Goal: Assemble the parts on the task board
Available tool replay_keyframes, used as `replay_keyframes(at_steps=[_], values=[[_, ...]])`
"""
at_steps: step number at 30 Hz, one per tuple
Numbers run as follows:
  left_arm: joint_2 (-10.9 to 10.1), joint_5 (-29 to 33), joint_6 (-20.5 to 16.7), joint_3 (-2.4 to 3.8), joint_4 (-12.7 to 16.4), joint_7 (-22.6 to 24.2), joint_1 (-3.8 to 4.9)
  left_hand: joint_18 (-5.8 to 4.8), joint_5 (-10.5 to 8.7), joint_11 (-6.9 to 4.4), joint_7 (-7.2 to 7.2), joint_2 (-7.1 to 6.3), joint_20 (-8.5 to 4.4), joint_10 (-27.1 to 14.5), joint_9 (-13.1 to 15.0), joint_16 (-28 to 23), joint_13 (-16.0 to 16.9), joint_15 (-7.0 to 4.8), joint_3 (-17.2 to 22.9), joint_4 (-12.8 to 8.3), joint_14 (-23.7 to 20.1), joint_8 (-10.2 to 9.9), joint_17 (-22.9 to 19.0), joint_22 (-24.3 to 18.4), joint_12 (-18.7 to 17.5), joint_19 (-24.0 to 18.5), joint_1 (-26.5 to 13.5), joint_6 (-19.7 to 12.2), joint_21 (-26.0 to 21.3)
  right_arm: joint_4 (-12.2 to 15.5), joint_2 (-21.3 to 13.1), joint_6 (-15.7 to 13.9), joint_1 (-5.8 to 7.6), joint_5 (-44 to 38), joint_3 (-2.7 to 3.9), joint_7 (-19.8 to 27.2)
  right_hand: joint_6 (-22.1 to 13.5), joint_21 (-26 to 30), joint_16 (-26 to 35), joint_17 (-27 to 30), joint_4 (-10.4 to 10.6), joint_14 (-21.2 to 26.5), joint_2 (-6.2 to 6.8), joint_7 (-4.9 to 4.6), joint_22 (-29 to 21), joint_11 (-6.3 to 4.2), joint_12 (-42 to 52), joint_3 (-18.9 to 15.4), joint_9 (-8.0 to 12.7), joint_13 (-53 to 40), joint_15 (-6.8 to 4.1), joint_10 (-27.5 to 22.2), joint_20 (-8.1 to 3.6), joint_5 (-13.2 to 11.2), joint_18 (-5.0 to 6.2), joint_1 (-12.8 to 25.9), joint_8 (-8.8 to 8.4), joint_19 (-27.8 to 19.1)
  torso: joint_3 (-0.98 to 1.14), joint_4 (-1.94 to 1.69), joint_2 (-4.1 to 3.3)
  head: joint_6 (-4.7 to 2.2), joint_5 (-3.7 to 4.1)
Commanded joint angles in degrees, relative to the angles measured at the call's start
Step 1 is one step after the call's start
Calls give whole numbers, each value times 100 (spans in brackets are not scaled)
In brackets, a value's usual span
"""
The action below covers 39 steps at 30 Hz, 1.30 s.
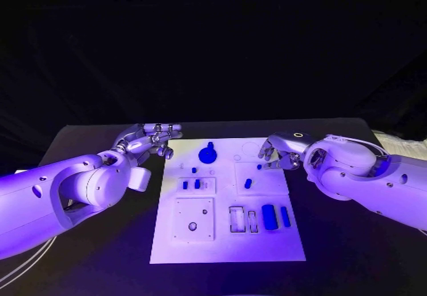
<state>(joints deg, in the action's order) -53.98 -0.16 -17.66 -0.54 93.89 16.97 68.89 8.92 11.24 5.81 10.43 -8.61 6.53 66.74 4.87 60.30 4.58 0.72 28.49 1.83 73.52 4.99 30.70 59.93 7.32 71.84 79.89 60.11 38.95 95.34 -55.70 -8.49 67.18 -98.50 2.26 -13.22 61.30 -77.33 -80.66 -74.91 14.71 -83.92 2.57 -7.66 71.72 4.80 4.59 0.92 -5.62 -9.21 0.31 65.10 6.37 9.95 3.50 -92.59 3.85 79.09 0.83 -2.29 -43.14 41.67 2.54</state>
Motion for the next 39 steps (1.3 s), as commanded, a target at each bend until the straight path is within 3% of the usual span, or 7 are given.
replay_keyframes(at_steps=[1,14,23,29,39], values=[[-8,449,138,-2,37,329,1,73,-18,-5,-28,11,-7,23,6,-37,6,-1,-40,-5,-31,39,-13,-15,47,-53,-49,29,-54,-1,28,177,-11,-364,1,-131,15,39,21,-234,-1,-338,43,51,-8,-32,-20,37,-1,15,-37,9,-30,-35,92,12,2,-25,2,-1,-2,0,9],[-27,468,83,-6,56,326,2,77,-21,-5,-32,38,-2,-6,3,-36,10,3,-177,43,-46,49,-50,-71,97,-60,-146,15,-129,-91,196,255,-89,-372,-2,-37,34,53,29,-222,-4,-338,50,68,-22,-58,-46,112,2,101,-89,12,-71,-54,96,-9,-10,-27,-4,-6,4,65,-32],[-36,465,106,-7,62,292,2,82,-16,-7,-34,49,-3,-21,1,-44,9,1,-193,31,-56,49,-73,-94,106,-66,-132,6,-163,-186,293,318,-118,-384,-6,-26,57,49,27,-226,-10,-340,39,78,-14,-72,-52,170,1,149,-107,31,-94,-57,93,-32,-7,-18,-1,-14,5,74,-41],[-36,457,103,-7,64,242,2,86,-10,-10,-36,68,-6,-28,1,-41,10,-1,-199,15,-57,53,-76,-112,117,-69,-109,4,-189,-227,335,358,-151,-389,-9,-29,124,46,24,-227,-19,-344,24,76,-6,-80,-38,257,-8,204,-103,106,-102,-66,88,-56,9,-8,-1,2,8,69,-58],[-36,450,120,-7,65,200,2,102,-10,2,-22,74,-5,-67,-6,-80,5,4,-231,3,-92,45,-158,-186,127,-102,-104,-27,-306,-247,360,474,-171,-520,-11,-85,344,-14,3,-244,-118,-356,8,91,82,-122,-4,592,-46,325,-127,365,-123,-250,68,-187,49,55,2,-2,7,69,-50]])
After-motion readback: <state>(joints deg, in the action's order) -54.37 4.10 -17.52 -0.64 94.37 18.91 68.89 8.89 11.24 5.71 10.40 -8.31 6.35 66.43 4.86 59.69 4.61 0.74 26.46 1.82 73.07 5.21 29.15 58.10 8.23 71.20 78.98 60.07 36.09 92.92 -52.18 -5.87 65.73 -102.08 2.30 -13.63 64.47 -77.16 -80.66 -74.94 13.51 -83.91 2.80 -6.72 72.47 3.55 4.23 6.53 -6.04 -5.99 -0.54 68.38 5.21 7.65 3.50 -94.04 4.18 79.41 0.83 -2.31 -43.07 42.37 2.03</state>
